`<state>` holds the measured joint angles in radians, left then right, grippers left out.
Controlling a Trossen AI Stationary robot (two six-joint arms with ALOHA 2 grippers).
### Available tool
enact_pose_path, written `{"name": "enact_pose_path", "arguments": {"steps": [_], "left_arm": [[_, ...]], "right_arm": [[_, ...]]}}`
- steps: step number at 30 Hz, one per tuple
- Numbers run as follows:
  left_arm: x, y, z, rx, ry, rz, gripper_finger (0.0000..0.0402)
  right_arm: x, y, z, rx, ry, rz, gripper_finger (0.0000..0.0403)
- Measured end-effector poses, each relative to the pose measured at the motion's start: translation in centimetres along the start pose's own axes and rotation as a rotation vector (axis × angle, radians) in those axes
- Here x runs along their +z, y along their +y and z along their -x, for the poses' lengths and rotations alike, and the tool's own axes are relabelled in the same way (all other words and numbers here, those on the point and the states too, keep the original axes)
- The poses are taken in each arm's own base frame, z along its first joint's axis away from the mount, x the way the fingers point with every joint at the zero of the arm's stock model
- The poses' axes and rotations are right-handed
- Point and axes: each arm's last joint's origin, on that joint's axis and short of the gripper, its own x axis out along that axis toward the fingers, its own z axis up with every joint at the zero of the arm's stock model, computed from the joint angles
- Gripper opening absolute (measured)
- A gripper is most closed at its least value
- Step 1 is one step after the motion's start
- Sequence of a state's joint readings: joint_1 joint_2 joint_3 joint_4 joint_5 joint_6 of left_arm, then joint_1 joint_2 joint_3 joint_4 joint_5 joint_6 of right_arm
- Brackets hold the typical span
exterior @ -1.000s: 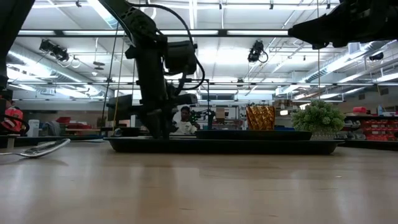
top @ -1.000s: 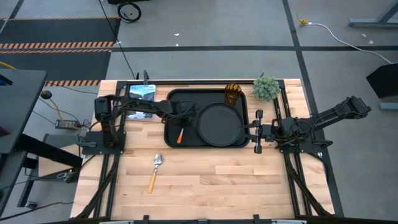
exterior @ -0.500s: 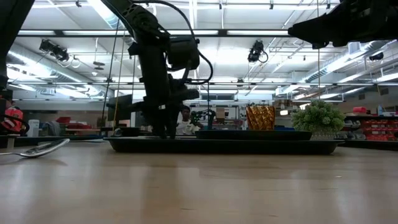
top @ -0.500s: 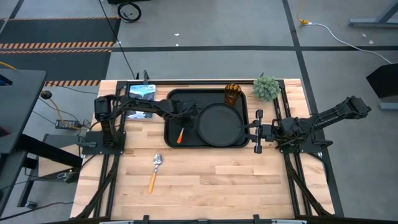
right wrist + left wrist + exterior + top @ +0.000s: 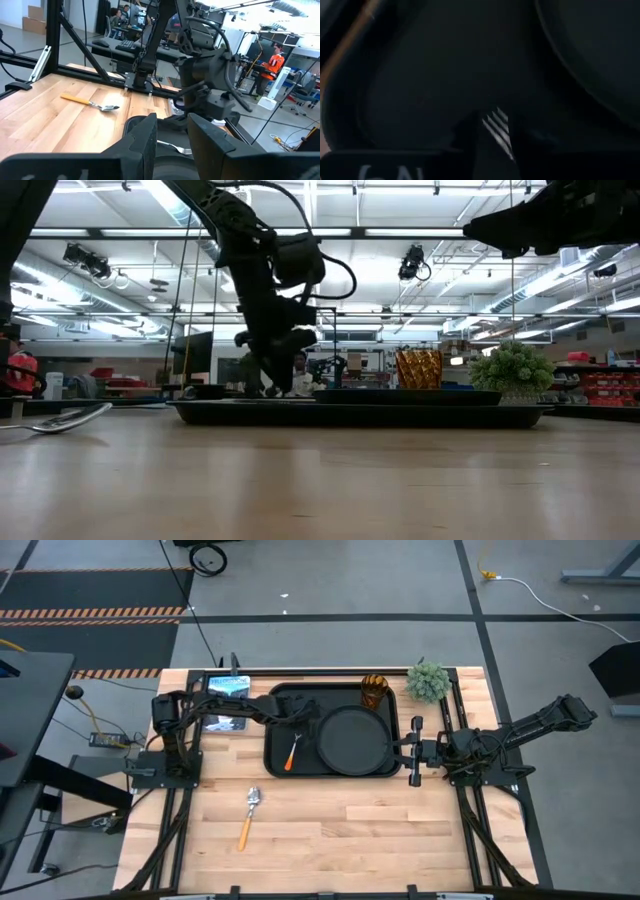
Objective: Pick and place plate/cup/fork/spoon on tray
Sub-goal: Put the orange fork on the black serving tray to the left of the black plate
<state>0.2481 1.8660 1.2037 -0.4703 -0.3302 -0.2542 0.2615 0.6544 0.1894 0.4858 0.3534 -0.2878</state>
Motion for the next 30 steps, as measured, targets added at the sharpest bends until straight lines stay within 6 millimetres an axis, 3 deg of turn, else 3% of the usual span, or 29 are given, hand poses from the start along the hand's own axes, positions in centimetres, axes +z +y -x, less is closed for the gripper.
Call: {"name": "enact_pose_path", "arguments": {"steps": [13,22,30], "left_arm": [[0.9,0.6,-0.3,-0.009,-0.072,-0.029,0.0072],[0.6,0.4,-3.0,-0.030,-0.050,-0.114,0.0054],[0.2,0.4,-3.4,-0.007,-0.014,-0.152,0.0050]], "right_arm": [[0.1,0.0,0.0,0.007,-0.010,-0.003,0.0116],[0.1,0.0,0.0,0.007,-0.007,-0.006,0.0116],[0.1,0.0,0.0,0.006,-0.009,-0.007,0.0116]]}}
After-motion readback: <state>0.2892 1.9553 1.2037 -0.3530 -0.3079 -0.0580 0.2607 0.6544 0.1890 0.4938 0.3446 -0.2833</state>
